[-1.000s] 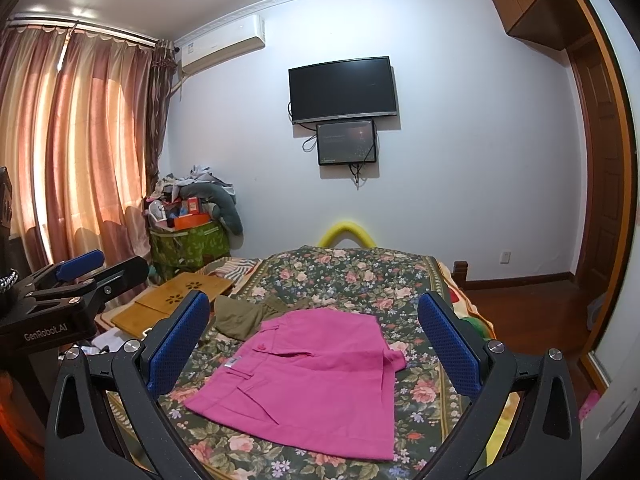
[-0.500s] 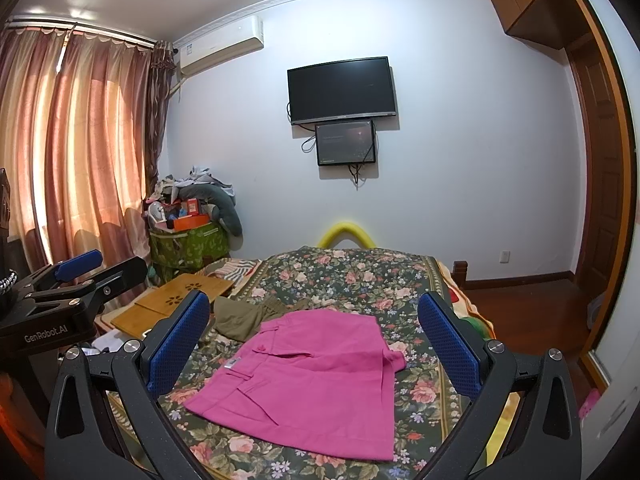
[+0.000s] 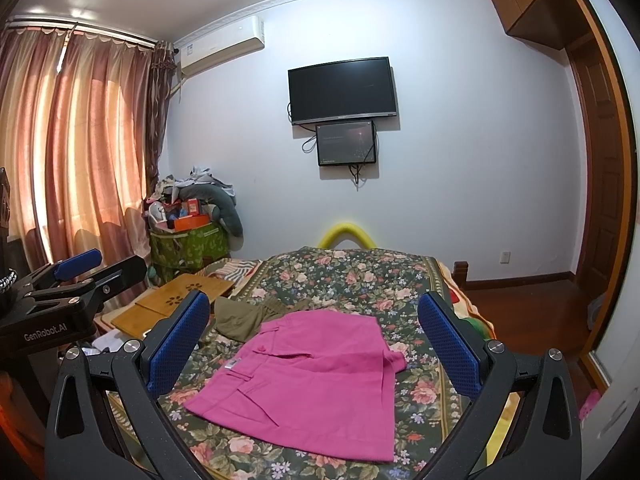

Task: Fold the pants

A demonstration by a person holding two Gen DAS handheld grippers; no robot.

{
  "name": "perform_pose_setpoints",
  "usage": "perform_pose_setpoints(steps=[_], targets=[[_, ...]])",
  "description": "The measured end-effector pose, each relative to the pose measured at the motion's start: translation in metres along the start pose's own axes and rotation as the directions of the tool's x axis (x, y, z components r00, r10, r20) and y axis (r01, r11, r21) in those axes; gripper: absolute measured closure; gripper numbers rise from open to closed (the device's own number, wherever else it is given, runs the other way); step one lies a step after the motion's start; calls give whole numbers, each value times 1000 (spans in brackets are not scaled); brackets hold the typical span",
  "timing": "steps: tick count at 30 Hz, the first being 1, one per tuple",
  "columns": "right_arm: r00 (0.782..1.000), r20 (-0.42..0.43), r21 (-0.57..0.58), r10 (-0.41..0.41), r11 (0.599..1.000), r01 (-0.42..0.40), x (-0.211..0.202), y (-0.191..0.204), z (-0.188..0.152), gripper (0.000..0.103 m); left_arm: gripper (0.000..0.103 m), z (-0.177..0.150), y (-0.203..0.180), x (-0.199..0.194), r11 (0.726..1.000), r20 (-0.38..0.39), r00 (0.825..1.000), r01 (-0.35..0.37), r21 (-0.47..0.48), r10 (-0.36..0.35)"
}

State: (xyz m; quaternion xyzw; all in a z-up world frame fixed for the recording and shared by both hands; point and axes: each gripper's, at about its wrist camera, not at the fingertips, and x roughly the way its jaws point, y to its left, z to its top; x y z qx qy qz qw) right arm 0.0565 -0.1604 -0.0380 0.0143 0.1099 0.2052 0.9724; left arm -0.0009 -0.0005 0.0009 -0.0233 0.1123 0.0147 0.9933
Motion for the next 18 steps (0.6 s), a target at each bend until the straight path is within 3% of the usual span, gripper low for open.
perform_pose_setpoints(steps=[9,18], targets=[[1000,-10,3,-3,1000,3,4,-3,-2,0,0,-1,-1,6,1000,-14,1000,-2,-4,2],[997,-71,16,-21,1000,22,31,-15,-14,0,0,-12,1,46,1000,-102,995,2,7,-1]])
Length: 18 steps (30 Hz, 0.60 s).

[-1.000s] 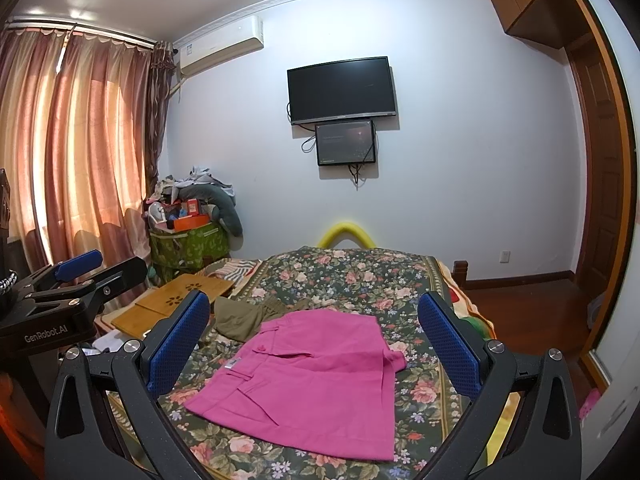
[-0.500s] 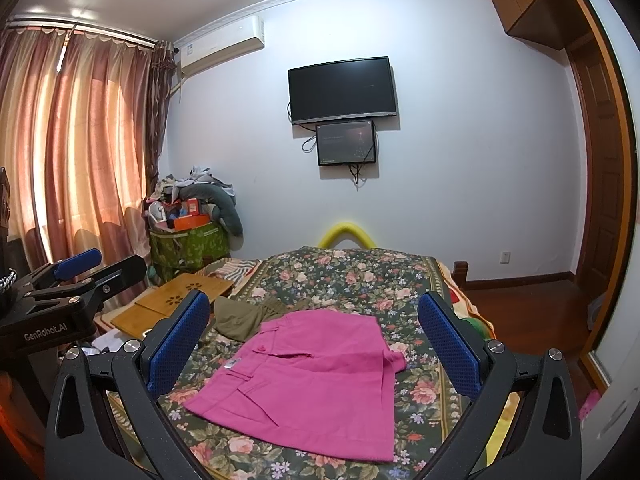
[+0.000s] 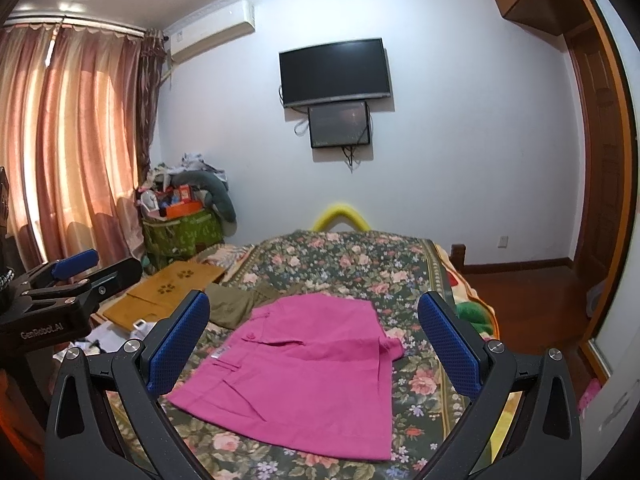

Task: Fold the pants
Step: 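Lower both grippers to the pink pants' waistband and close on it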

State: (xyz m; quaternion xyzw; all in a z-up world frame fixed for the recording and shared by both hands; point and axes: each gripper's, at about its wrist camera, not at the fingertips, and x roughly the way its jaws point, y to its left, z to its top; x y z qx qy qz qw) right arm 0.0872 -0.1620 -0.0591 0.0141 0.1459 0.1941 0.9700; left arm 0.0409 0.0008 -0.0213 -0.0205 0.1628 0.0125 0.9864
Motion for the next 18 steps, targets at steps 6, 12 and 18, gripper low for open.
perform_pose_setpoints(steps=[6,12,18], targets=[[996,-81,2,-32,999,32,40,-16,-15,0,0,-13,8,53,1000,-101,995,3,7,-2],[978,-201,-3,-53,999,53,86,-42,-38,0,0,-30,28,121,1000,-227,974,-16,-14,12],[949,-312,18,-50,998,58,122,-65,-52,0,2,-50,53,186,999,-346,938,-36,-37,21]])
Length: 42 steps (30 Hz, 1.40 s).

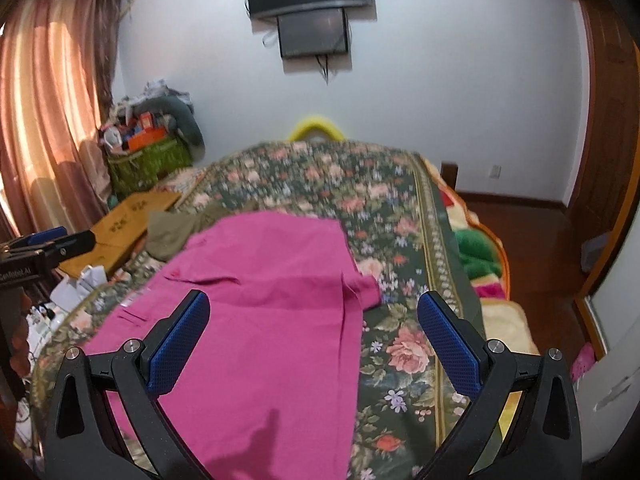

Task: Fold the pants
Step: 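Lower both grippers to the pink pants' waistband and close on it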

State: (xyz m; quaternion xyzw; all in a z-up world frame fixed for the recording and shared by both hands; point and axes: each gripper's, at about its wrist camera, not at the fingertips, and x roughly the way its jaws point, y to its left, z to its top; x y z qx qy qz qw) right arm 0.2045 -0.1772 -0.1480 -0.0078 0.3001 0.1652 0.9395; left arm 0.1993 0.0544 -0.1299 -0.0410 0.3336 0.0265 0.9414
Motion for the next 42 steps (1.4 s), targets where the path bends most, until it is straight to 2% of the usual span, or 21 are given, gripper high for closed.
perform_pose_setpoints(steps=[3,5,6,9,11,17,19,22,26,31,32,35,37,39,42], targets=[[999,-47,7,-1,1000,1,19,-9,0,1,8,1,9,29,1000,-64,998,-5,2,5],[997,-71,9,-1,1000,1,31,-14,0,6,8,1,14,50,1000,-113,993,-20,11,21],[996,-89,6,-3,1000,4,37,-17,0,12,9,0,17,58,1000,-137,990,-23,16,25],[990,-139,13,10,1000,-8,57,-22,1,19,14,-3,25,87,1000,-216,976,-12,19,16],[987,-161,16,18,1000,-16,68,-25,0,23,20,-6,30,107,1000,-278,961,-3,17,7],[971,-234,10,57,998,-56,101,-31,1,31,31,-14,34,142,999,-380,925,37,22,-25],[968,-243,3,66,998,-67,110,-31,3,34,42,-17,36,153,998,-418,908,54,13,-44],[962,-257,4,96,995,-98,123,-33,7,40,53,-19,39,170,998,-471,880,63,-9,-60],[952,-282,3,123,992,-127,140,-34,15,45,53,-20,37,180,995,-499,862,96,-21,-93],[930,-335,-8,151,987,-163,164,-32,16,59,54,-20,31,186,986,-529,834,165,-34,-158],[924,-347,-5,158,985,-171,168,-32,15,62,54,-19,31,187,984,-532,831,173,-30,-162],[907,-378,2,184,980,-197,177,-31,11,80,55,-19,30,186,982,-536,829,188,4,-157],[907,-374,8,192,979,-204,179,-31,9,94,64,-19,29,185,984,-531,838,174,32,-131],[914,-352,14,201,978,-210,177,-32,8,96,66,-19,29,184,986,-518,849,155,55,-104],[927,-334,-14,173,982,-189,174,-28,8,98,66,-22,23,181,988,-485,874,106,115,-37]])
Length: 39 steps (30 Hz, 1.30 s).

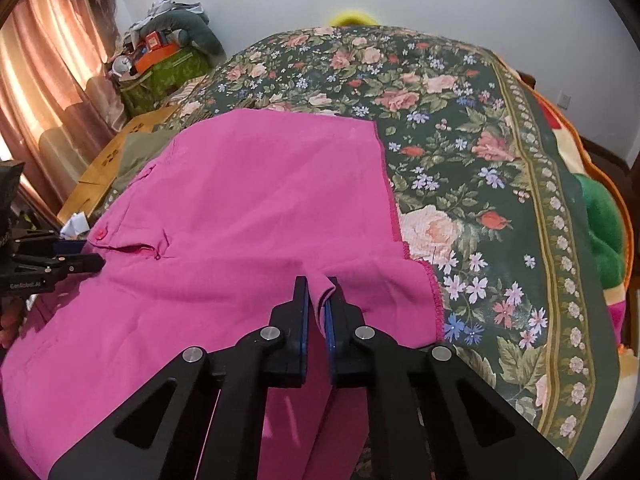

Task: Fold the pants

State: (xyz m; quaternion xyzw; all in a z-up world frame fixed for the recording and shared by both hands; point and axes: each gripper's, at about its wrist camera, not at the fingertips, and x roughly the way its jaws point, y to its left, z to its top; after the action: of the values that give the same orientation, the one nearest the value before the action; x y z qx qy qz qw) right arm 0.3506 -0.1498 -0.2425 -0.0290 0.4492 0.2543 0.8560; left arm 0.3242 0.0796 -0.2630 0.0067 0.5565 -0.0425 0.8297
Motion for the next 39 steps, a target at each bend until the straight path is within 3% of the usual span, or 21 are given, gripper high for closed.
perform_pose_setpoints(steps=[4,14,19,24,29,33,35,37,39], targets=[[998,6,-39,-64,997,64,3,7,1,99,66,-5,-8,0,997,33,997,-66,32,65],[995,-22,37,-97,995,98,3,-9,-1,100,64,-5,-8,4,997,29,998,-57,47,56],[990,-49,9,-135,991,136,3,-6,-6,100,60,-5,-4,2,999,25,999,-31,27,30],[990,-79,-11,-118,993,118,0,-6,-3,100,60,-5,-2,-13,994,47,995,-94,48,92],[996,-36,16,-86,996,87,-22,-13,4,99,60,5,13,-39,998,101,993,-57,15,55],[995,18,62,-93,994,92,-39,-26,14,98,60,20,26,-37,999,98,995,-21,-40,25],[994,34,95,-102,991,99,-42,-34,19,93,60,24,29,-29,998,81,997,-4,-56,8],[993,35,121,-111,987,106,-40,-42,21,76,60,27,28,-16,998,48,999,18,-60,-16],[993,27,143,-117,983,112,-33,-47,20,66,60,29,26,-1,997,7,999,40,-60,-39]])
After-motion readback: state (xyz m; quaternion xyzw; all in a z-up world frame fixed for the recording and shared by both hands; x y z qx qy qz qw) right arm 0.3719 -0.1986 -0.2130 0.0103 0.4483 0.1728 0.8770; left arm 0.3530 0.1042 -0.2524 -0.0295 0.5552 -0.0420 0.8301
